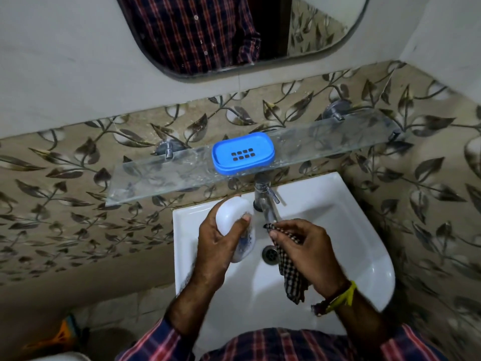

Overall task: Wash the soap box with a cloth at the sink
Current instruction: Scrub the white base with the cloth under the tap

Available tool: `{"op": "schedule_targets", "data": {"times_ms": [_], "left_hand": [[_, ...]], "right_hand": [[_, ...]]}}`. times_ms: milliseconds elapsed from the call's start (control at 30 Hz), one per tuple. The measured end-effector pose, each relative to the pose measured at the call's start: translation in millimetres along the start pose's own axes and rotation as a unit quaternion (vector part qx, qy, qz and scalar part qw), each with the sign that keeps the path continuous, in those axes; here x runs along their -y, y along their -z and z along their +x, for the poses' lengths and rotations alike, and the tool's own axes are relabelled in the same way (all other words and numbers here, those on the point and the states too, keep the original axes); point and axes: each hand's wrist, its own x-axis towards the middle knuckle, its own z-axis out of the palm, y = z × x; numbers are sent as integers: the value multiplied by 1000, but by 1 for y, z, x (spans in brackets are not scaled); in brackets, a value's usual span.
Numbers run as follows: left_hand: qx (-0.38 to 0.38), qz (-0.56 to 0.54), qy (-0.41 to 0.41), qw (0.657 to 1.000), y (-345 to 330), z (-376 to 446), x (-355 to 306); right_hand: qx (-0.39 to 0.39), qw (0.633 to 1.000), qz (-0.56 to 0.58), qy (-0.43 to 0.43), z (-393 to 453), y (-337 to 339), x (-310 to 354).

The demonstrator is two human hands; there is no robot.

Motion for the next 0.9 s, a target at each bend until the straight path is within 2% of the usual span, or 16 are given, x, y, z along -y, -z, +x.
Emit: {"op": "schedule_targets", "data": {"times_ms": [100,233,433,533,667,900], "left_hand": [[22,19,8,1000,4,-9,7],[39,-4,26,999,3,-19,16],[-38,-120,120,985,8,-23,13],[-71,-194,195,959,13,-27,13],[-90,-284,306,904,17,-33,23],[-33,-386,377,842,20,-44,42]], "right_hand": [[-18,986,136,-94,7,12,-5],[-53,968,195,-149,3,20,-15],[-89,945,261,-177,-9,23,-23],[-100,933,292,-186,-12,23,-19],[-96,922,312,-208,-15,20,-14],[-55,928,297,-220,-14,12,-10]]}}
